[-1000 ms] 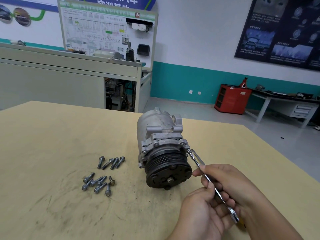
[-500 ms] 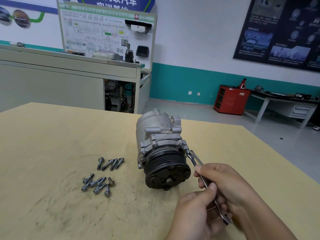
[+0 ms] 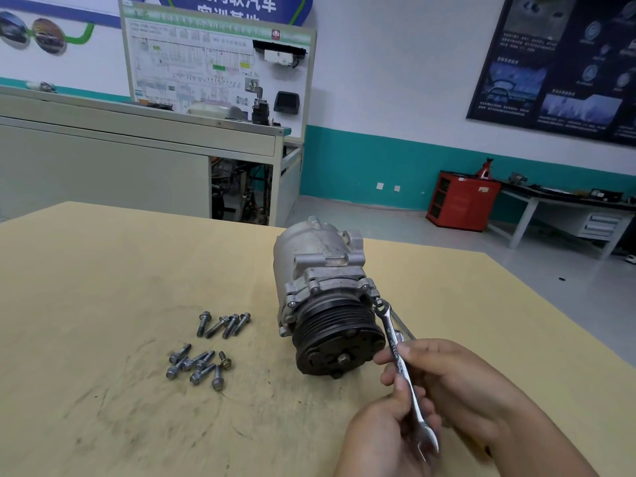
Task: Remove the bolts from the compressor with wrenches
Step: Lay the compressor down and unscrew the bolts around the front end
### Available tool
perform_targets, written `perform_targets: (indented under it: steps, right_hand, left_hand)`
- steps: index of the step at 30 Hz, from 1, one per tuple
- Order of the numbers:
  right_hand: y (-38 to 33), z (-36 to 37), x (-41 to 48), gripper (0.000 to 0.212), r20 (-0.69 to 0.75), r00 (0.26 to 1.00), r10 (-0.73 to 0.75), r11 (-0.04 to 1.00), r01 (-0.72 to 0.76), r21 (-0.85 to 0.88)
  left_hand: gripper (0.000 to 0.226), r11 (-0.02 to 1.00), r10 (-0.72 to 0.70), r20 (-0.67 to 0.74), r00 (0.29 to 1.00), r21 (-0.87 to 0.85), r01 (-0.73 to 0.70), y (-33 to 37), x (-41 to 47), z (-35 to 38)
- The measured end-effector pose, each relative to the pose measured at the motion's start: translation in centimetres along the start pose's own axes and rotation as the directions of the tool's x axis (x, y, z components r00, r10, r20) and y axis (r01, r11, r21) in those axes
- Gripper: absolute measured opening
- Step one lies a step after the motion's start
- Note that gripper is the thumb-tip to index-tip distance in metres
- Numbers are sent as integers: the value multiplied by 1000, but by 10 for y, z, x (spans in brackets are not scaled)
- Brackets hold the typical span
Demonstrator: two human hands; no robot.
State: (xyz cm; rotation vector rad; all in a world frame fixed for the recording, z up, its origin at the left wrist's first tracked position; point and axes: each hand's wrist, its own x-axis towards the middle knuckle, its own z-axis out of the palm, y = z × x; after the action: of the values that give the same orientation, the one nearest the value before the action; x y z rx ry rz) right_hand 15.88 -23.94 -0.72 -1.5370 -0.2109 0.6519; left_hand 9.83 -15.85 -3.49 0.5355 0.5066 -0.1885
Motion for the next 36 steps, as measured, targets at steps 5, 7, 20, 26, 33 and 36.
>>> perform_targets:
  steps: [5, 7, 20, 26, 33, 36]
  right_hand:
    - [8, -3, 6, 23, -7, 1000, -3, 998, 3, 56]
    - [9, -3, 7, 21, -25, 1000, 5, 998, -4, 66]
    - [-3, -15, 3, 19, -147, 977, -152, 937, 95, -336]
    - [-8, -5, 0, 23, -213, 914, -345, 552, 14, -834]
    - [-9, 5, 3, 25, -202, 936, -290, 549, -10, -836]
    - [-20, 3, 1, 30, -218, 974, -56, 821, -79, -566]
  left_hand:
    - [51, 998, -59, -33, 998, 25, 60, -1, -2, 1]
    - [60, 996, -81, -44, 996, 44, 83, 0, 1, 0]
    - [26, 967, 10, 82, 997, 254, -30, -18, 14, 9]
    - [20, 973, 24, 53, 998, 226, -35, -13, 9, 6]
    - [33, 768, 247, 185, 951, 562, -309, 23, -20, -22]
    - [22, 491, 431, 415, 801, 637, -594, 52, -36, -31]
